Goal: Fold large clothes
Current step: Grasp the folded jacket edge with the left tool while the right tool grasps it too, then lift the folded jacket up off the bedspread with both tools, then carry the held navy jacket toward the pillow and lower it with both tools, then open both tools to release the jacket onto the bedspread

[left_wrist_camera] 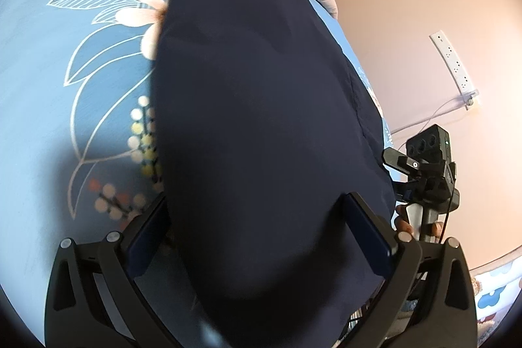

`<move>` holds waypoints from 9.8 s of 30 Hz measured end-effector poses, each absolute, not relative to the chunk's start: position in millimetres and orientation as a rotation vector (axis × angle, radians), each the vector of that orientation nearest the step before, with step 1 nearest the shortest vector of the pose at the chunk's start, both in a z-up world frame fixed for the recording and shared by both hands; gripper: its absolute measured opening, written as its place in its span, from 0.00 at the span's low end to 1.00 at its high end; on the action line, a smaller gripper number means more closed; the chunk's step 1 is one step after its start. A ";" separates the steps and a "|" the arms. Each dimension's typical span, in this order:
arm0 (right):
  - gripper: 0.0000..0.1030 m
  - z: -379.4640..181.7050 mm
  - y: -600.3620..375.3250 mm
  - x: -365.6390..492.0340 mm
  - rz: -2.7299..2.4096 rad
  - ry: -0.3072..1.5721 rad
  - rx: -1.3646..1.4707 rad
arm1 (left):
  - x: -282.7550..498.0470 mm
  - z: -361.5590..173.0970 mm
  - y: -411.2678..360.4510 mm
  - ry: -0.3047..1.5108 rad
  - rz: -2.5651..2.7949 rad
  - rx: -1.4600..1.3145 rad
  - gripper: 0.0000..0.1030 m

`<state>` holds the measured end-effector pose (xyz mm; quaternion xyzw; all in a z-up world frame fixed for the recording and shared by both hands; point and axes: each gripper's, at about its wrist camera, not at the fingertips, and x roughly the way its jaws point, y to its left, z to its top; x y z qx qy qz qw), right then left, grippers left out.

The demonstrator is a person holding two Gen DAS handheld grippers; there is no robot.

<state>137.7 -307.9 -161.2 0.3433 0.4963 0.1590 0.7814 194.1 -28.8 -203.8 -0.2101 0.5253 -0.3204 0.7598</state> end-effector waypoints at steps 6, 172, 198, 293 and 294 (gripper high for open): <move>0.99 -162.0 -302.0 146.0 0.376 1.087 0.706 | 199.6 -206.6 -34.4 1.142 -0.723 -0.458 1.00; 0.29 -90.4 -133.9 258.9 0.384 0.641 0.206 | 336.2 -137.3 62.8 0.814 -0.427 -0.270 0.58; 0.30 -115.1 -144.7 286.3 0.358 0.751 0.252 | 360.0 -166.8 58.9 0.925 -0.402 -0.231 0.60; 0.39 -131.3 -177.9 229.2 0.139 0.841 0.192 | 245.2 -161.4 57.5 0.919 -0.267 0.002 0.51; 0.39 -138.3 -180.6 233.6 0.128 0.861 0.195 | 246.2 -162.4 58.2 0.922 -0.270 -0.001 0.51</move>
